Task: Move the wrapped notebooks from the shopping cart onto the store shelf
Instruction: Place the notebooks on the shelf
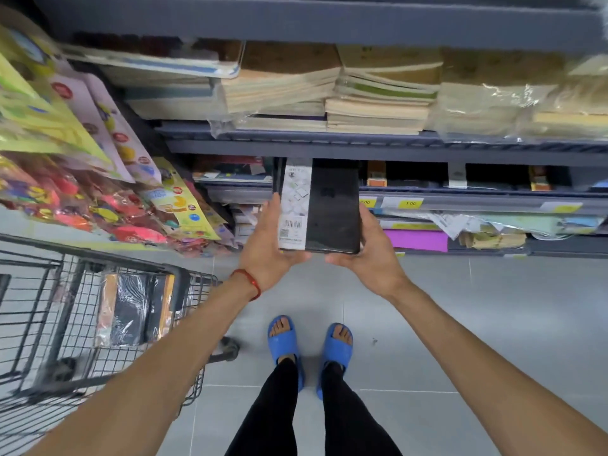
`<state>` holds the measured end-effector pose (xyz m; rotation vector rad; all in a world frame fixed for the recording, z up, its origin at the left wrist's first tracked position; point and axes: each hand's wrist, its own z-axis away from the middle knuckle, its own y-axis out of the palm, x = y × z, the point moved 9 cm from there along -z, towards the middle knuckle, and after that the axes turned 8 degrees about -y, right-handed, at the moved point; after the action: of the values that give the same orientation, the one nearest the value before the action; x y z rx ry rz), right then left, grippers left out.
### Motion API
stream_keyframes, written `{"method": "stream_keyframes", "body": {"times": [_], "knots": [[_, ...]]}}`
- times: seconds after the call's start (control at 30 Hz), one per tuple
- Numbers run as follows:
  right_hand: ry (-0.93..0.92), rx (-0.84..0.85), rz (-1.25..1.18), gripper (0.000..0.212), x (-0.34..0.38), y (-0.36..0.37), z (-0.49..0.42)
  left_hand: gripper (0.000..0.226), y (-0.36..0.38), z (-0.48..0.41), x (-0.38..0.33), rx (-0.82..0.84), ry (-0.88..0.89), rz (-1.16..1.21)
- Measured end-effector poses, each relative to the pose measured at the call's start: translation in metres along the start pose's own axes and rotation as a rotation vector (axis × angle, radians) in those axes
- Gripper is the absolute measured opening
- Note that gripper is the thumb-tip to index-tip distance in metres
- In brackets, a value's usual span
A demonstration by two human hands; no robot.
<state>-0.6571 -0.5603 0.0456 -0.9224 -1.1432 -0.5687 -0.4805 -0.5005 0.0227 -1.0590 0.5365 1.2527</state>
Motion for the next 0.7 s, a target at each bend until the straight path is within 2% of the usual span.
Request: {"method": "stream_keyframes", "body": {"times": [0.1,0.17,0.3,0.4,0.53,0.7], "knots": [[-0.02,-0.01,-0.033,0.098,-0.004,0.002,-0.006,0.114,-0.008,-0.001,0.008,-0.157,0.017,-0.078],[-0.04,-0.041,-0.045,0.1,-0.008,0.004,-0.008,0.112,-0.01,-0.007,0.015,-0.205,0.05,-0.096],[-0.071,-0.105,-0.058,0.096,-0.018,0.012,-0.016,0.108,-0.016,-0.013,0.037,-0.275,0.003,0.003],[-0.081,-0.132,-0.074,0.095,-0.023,0.019,-0.024,0.1,-0.019,-0.018,0.039,-0.3,0.044,-0.028],[-0.097,-0.129,-0.084,0.103,-0.03,0.02,-0.029,0.093,-0.023,-0.023,0.037,-0.326,0.085,-0.027],[-0.106,-0.178,-0.092,0.098,-0.041,0.015,-0.032,0.082,-0.027,-0.026,0.033,-0.403,0.148,-0.014]]}}
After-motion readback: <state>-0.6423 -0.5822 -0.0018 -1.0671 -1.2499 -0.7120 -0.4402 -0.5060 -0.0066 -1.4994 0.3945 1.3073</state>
